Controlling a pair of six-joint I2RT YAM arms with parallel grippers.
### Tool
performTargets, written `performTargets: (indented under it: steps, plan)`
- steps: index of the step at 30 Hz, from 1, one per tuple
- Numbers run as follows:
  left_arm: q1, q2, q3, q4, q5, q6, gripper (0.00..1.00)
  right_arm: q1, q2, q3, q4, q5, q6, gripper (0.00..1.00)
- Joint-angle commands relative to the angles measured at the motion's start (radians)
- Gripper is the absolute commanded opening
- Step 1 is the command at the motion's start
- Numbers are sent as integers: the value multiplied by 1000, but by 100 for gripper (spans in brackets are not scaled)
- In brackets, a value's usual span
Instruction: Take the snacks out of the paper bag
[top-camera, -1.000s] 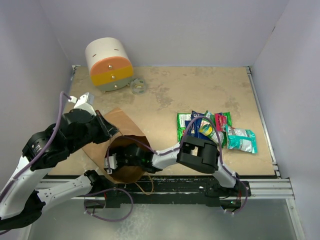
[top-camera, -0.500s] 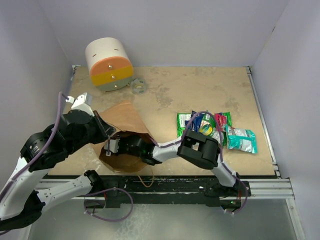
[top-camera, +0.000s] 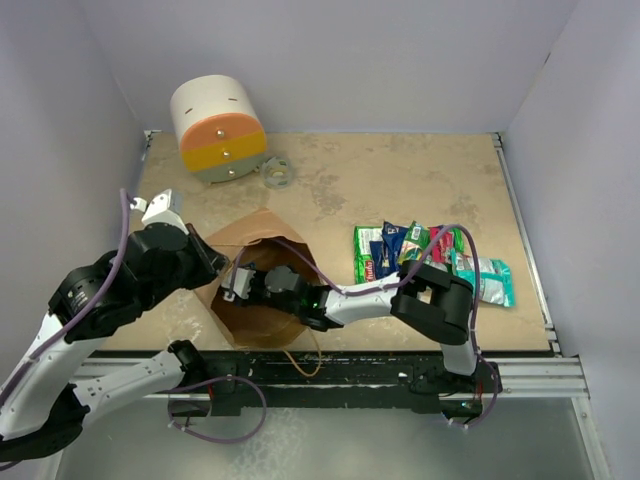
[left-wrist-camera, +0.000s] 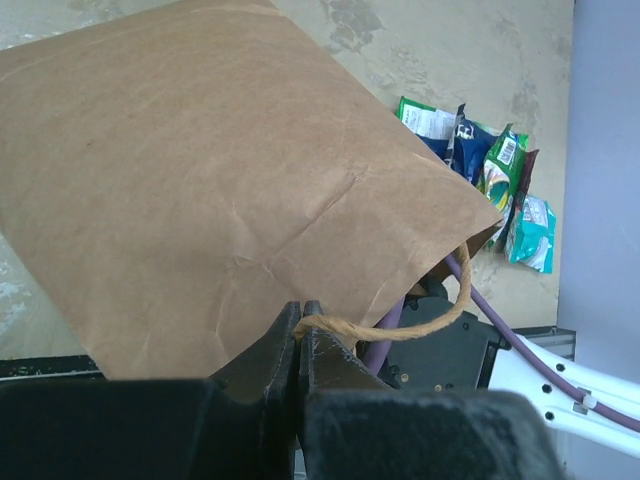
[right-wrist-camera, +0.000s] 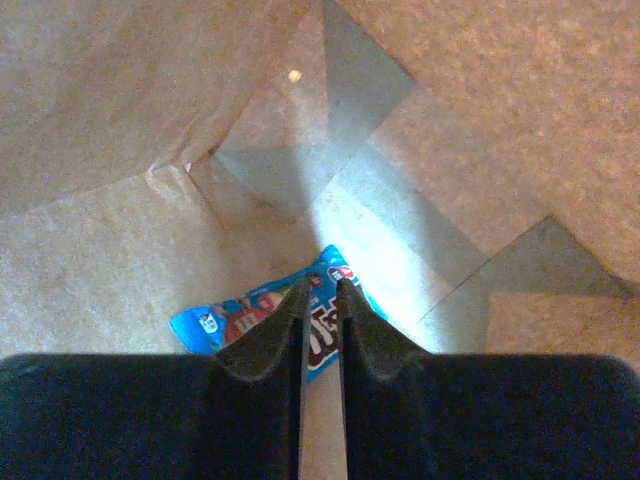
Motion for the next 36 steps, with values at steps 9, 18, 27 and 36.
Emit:
performTargets:
  steps: [9, 18, 27, 36]
  plan:
    - [3, 77, -9, 193, 101, 62, 0, 1, 49, -13, 1, 79, 372, 46]
    - [3, 156, 6, 256, 195, 119, 0, -4, 120, 44, -70, 197, 603, 77]
    - [4, 129, 11, 212, 173, 121, 0, -10, 222, 145, -179, 258, 670, 99]
    - [3, 64, -25, 100, 86, 53, 0, -15, 214, 161, -164, 214, 535, 57]
